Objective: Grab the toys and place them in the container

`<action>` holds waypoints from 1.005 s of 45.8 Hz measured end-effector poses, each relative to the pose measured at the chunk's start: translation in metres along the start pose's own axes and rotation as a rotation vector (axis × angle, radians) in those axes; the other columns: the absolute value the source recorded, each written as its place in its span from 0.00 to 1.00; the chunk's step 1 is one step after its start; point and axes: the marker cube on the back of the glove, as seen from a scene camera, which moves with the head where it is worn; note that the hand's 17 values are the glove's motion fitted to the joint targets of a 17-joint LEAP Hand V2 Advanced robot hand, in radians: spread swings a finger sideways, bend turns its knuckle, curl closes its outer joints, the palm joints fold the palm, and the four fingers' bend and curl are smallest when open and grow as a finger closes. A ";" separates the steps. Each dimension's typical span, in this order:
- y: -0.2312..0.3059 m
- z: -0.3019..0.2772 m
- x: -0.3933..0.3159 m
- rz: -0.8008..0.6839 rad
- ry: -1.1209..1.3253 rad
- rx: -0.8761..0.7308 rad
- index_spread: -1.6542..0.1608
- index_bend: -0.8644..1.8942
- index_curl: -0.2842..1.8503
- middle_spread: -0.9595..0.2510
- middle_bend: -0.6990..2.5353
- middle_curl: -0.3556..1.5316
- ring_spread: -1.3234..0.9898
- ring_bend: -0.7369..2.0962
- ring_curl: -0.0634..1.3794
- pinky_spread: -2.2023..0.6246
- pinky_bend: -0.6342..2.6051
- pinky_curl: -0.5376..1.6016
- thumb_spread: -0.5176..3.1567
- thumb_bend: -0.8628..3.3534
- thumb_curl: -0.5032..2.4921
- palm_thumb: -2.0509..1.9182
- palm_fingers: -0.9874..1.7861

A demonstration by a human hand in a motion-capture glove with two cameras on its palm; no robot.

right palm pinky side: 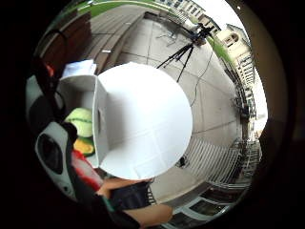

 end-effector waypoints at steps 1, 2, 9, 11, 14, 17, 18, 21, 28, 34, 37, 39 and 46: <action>0.000 0.001 -0.007 -0.005 0.001 0.001 0.70 0.38 0.50 0.26 0.30 0.74 0.37 0.63 0.42 0.61 0.46 0.42 0.25 0.21 0.57 0.71 0.74; -0.002 0.002 -0.012 -0.015 0.002 0.002 0.70 0.38 0.50 0.26 0.30 0.75 0.37 0.63 0.42 0.61 0.46 0.42 0.25 0.21 0.57 0.71 0.74; -0.020 0.015 -0.041 -0.075 0.027 0.011 0.70 0.38 0.51 0.25 0.30 0.75 0.37 0.63 0.42 0.61 0.46 0.42 0.25 0.21 0.57 0.71 0.74; -0.014 0.017 -0.062 -0.082 0.022 0.004 0.70 0.38 0.51 0.24 0.29 0.76 0.37 0.63 0.42 0.61 0.46 0.42 0.25 0.21 0.57 0.71 0.74; -0.003 0.019 -0.094 -0.093 0.014 -0.003 0.70 0.37 0.52 0.24 0.29 0.76 0.37 0.63 0.42 0.61 0.46 0.43 0.25 0.21 0.58 0.71 0.74; 0.004 0.029 -0.123 -0.113 0.015 0.010 0.70 0.37 0.52 0.23 0.29 0.77 0.37 0.63 0.42 0.61 0.46 0.43 0.25 0.20 0.58 0.71 0.74; 0.005 0.034 -0.130 -0.120 0.016 0.014 0.70 0.37 0.52 0.23 0.29 0.77 0.37 0.63 0.42 0.61 0.46 0.43 0.25 0.20 0.58 0.71 0.74; 0.000 0.047 -0.134 -0.132 0.022 0.020 0.69 0.37 0.52 0.23 0.29 0.77 0.37 0.63 0.42 0.61 0.46 0.43 0.25 0.20 0.58 0.71 0.74; -0.001 0.064 -0.137 -0.105 0.016 0.000 0.69 0.36 0.52 0.22 0.28 0.77 0.37 0.62 0.42 0.61 0.47 0.43 0.26 0.20 0.58 0.70 0.72; -0.011 0.082 -0.121 -0.104 -0.013 -0.096 0.69 0.33 0.50 0.22 0.27 0.76 0.36 0.62 0.42 0.61 0.50 0.44 0.28 0.20 0.57 0.69 0.67; -0.011 0.088 -0.117 -0.117 -0.016 -0.126 0.70 0.27 0.45 0.26 0.25 0.74 0.37 0.65 0.43 0.62 0.55 0.46 0.35 0.19 0.54 0.65 0.59; -0.010 0.089 -0.117 -0.122 -0.018 -0.131 0.71 0.24 0.42 0.31 0.23 0.72 0.38 0.64 0.43 0.63 0.60 0.48 0.37 0.17 0.51 0.60 0.47; -0.006 0.088 -0.111 -0.101 -0.032 -0.130 0.72 0.30 0.34 0.50 0.25 0.68 0.44 0.62 0.40 0.68 0.65 0.49 0.40 0.17 0.43 0.51 0.32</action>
